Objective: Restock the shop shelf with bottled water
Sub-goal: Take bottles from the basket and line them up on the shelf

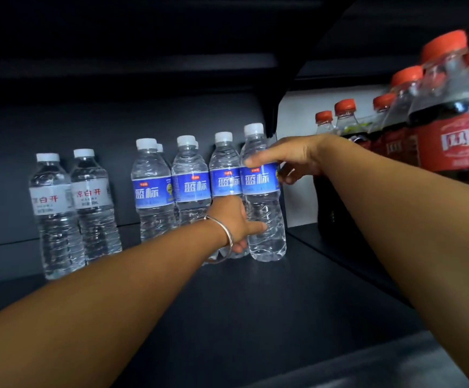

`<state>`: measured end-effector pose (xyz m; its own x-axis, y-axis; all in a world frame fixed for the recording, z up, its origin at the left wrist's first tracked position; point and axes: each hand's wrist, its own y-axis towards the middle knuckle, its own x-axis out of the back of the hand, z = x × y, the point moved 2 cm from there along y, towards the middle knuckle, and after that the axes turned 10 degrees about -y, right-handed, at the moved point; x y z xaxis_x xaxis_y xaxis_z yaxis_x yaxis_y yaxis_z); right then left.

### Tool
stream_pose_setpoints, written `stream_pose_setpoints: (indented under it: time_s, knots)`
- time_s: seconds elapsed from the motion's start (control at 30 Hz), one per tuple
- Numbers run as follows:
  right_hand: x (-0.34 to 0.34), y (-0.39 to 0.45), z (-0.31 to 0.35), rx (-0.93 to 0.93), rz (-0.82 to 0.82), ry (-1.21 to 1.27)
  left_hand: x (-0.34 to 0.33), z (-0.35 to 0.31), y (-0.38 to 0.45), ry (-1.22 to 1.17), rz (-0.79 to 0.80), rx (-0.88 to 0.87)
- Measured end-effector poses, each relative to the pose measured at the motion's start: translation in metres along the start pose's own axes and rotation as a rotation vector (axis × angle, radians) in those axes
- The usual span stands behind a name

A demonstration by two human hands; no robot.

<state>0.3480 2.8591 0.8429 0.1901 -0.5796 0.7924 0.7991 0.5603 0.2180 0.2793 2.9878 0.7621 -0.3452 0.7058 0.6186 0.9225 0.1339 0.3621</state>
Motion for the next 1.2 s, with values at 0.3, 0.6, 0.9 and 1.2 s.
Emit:
stream_pose_setpoints:
  time_s: [0.3, 0.6, 0.9, 1.2]
  knots:
    - [0.001, 0.002, -0.007, -0.017, -0.163, 0.08, -0.011, -0.005, 0.008, 0.097, -0.038, -0.02]
    - [-0.01, 0.017, -0.012, -0.024, -0.275, 0.201, -0.009, 0.003, 0.015, 0.086, -0.021, -0.035]
    - [-0.018, 0.013, -0.017, -0.016, -0.28, 0.244, -0.008, 0.004, 0.01, 0.072, -0.019, -0.055]
    - [-0.029, -0.016, -0.004, -0.101, -0.423, -0.104, -0.002, -0.008, -0.015, 0.128, 0.022, -0.056]
